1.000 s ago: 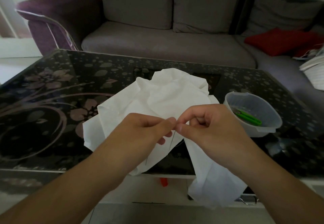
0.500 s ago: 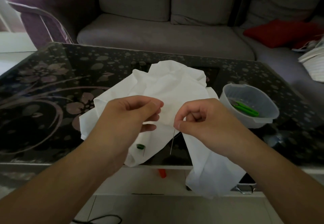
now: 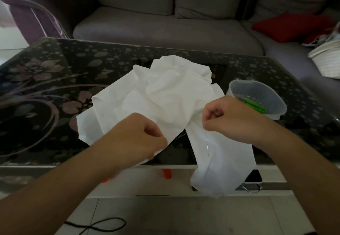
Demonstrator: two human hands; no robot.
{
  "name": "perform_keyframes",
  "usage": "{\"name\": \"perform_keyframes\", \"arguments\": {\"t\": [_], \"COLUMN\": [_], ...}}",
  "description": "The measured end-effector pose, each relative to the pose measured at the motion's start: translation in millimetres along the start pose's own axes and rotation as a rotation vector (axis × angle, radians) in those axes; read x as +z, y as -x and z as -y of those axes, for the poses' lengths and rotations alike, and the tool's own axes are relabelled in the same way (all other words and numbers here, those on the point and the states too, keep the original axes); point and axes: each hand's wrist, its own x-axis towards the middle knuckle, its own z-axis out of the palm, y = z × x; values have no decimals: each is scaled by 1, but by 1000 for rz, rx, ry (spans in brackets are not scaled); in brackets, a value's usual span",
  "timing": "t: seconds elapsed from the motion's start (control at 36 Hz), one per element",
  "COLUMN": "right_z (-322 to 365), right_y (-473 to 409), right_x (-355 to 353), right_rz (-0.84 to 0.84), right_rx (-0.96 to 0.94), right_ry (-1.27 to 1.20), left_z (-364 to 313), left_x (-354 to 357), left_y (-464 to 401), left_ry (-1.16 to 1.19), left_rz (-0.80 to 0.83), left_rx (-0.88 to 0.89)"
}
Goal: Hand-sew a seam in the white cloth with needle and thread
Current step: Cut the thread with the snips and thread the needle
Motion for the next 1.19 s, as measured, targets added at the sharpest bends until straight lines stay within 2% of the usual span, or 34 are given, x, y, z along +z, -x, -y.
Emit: {"name": "perform_keyframes", "arguments": {"t": [0.14, 0.28, 0.53, 0.78, 0.94, 1.06, 1.19], "right_z": [-7, -12, -22, -25, -26, -28, -25], "right_y": [-7, -16, -35, -32, -27, -23, -13], "right_x": [8, 14, 27, 29, 31, 28, 23], "right_rz": [94, 184, 175, 177, 170, 150, 97], "right_rx": [24, 51, 68, 53, 12, -7, -8], "right_ry": [86, 129, 184, 272, 262, 284, 339], "left_z": [0, 4, 10, 10, 9, 14, 18], "left_x": [19, 30, 29, 14, 6, 13, 22], "left_y": [5, 5, 2, 1, 3, -2, -5], "left_ry": [-98, -196, -323, -357, -337, -467, -582], "left_rz": [121, 143, 145, 242, 125, -28, -14], "left_rx": [5, 9, 5, -34, 81, 200, 249]}}
